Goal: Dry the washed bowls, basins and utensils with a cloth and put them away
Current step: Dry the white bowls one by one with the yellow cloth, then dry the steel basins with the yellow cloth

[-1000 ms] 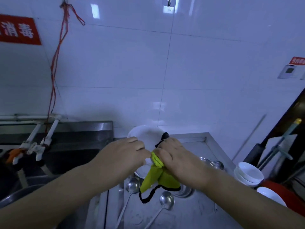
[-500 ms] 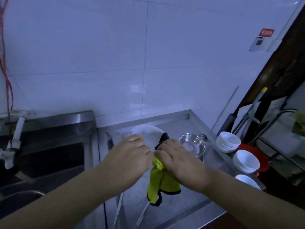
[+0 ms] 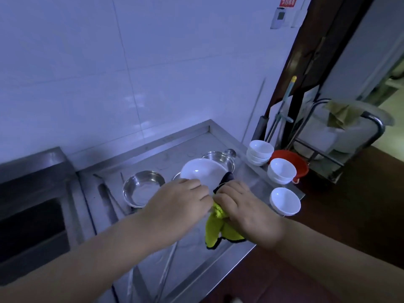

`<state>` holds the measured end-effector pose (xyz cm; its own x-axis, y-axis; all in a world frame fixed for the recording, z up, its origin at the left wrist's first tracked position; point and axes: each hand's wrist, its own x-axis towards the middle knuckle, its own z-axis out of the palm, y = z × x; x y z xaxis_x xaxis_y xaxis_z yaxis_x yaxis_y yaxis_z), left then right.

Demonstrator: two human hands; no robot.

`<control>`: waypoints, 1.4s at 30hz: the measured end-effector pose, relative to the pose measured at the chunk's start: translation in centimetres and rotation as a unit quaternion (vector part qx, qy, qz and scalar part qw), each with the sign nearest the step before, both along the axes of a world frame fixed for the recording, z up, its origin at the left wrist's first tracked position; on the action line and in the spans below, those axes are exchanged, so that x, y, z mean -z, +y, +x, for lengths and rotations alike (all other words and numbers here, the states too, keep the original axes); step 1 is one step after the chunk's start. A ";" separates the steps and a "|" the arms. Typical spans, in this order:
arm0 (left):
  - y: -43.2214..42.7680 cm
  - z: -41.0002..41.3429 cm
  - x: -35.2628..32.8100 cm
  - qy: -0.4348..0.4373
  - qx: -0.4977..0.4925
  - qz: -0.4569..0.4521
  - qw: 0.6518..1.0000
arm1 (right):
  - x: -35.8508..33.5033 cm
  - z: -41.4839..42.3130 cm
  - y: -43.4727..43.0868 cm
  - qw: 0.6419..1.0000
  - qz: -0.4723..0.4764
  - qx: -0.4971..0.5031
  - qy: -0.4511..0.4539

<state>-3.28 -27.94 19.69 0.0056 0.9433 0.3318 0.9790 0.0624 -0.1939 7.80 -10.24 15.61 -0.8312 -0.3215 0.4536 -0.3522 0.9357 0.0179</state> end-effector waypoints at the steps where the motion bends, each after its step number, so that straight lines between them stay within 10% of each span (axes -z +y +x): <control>1: 1.1 0.6 0.2 0.000 0.003 0.005 1.000 | 0.3 0.3 0.4 1.000 -0.017 0.013 0.001; 15: 17.5 3.1 6.2 -0.089 0.049 -0.053 0.993 | 4.5 8.4 15.2 0.987 -0.120 0.064 -0.088; 34: 37.4 9.5 22.4 -0.203 -0.071 -0.176 0.961 | 14.0 24.1 27.3 0.845 -0.367 0.377 -0.092; 42: 37.9 10.0 24.1 -0.170 -0.078 -0.186 0.965 | 14.8 24.1 27.5 0.859 -0.361 0.344 -0.111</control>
